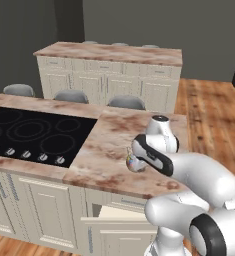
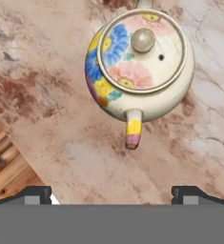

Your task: Pick the teapot and tupperware and place them in the sink. Then turn on the water.

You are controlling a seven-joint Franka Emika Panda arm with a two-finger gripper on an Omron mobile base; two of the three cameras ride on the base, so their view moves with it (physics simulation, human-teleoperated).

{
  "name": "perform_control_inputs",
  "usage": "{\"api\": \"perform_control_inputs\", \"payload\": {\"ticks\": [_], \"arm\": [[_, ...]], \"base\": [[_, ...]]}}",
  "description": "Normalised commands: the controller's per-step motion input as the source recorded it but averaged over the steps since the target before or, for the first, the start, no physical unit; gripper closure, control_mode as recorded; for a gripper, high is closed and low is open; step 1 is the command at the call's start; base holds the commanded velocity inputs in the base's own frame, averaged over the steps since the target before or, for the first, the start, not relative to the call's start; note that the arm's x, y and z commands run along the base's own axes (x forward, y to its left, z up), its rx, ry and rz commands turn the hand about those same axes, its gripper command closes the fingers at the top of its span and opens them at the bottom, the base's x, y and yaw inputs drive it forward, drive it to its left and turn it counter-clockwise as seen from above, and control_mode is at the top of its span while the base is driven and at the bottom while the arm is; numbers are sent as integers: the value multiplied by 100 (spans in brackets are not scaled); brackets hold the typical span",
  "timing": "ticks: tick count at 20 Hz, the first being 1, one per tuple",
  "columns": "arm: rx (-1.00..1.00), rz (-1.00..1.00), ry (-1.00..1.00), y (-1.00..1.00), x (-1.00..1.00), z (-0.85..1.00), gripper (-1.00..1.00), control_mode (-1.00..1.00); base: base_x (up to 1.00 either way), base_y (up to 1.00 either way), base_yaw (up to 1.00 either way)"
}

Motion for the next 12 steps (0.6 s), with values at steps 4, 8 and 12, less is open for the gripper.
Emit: {"api": "perform_control_inputs", "payload": {"ticks": [4,8,12], "arm": [[0,0,0,15,24,-24,-100,-100],[0,0,0,0,40,-16,-100,-100],[0,0,0,0,39,-1,-100,-100]], "base": [[0,0,0],[0,0,0],[0,0,0]]}}
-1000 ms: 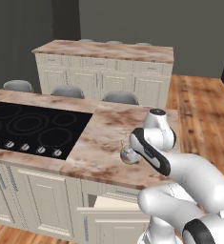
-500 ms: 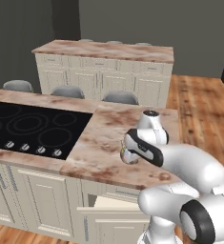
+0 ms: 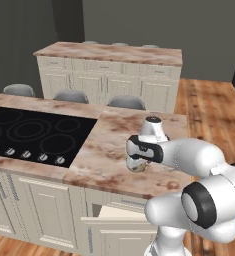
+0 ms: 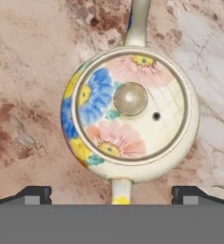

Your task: Pick the teapot and tupperware and place them in the sink. Then turn on the water.

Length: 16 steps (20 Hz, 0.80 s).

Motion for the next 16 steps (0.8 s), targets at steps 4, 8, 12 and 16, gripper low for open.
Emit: {"api": "perform_control_inputs", "payload": {"ticks": [4,8,12,16], "arm": [[0,0,0,0,21,0,-100,-100],[0,0,0,0,3,-5,-100,-100],[0,0,0,0,-8,-16,-100,-100],[0,0,0,0,-12,-23,-100,-100]], "base": [[0,0,0],[0,0,0],[0,0,0],[0,0,0]]}}
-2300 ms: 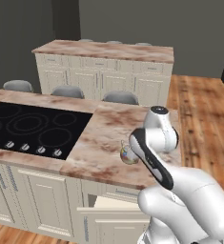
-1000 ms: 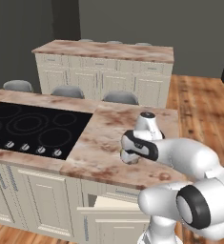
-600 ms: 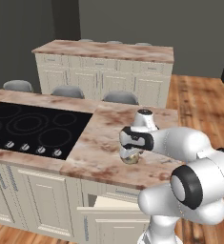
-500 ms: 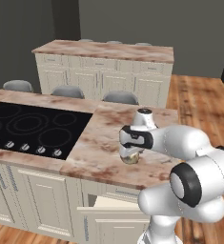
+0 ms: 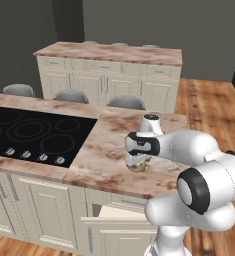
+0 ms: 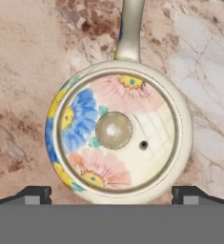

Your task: Pick the teapot and tupperware and place them in the sink. Then turn on the water.

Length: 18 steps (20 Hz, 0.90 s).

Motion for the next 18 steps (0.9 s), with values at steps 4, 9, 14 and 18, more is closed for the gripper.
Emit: {"api": "perform_control_inputs", "payload": {"ticks": [4,9,14,18], "arm": [[0,0,0,0,-34,-4,-100,-100],[0,0,0,0,-18,-1,-100,-100],[0,0,0,0,24,-1,-100,-100],[0,0,0,0,32,0,-100,-100]], "base": [[0,0,0],[0,0,0],[0,0,0],[0,0,0]]}}
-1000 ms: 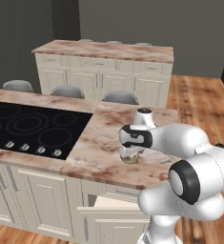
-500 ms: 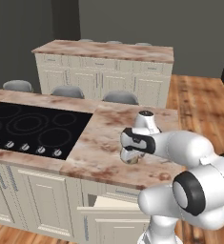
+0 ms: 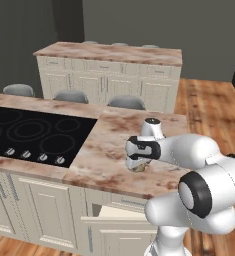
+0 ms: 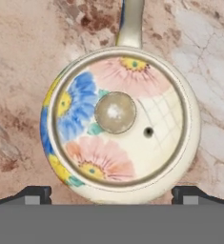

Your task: Pick the teapot and tupperware and place them in the sink. Then turn on the water.

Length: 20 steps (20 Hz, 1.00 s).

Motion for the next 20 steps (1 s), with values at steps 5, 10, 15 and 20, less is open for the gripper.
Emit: {"api": "perform_control_inputs", "payload": {"ticks": [5,10,15,20], "arm": [[0,0,1,0,4,0,-100,-100],[0,0,0,0,0,0,-100,-100],[0,0,0,0,0,0,100,-100],[0,0,0,0,0,0,100,-100]], "base": [[0,0,0],[0,0,0],[0,0,0],[0,0,0]]}}
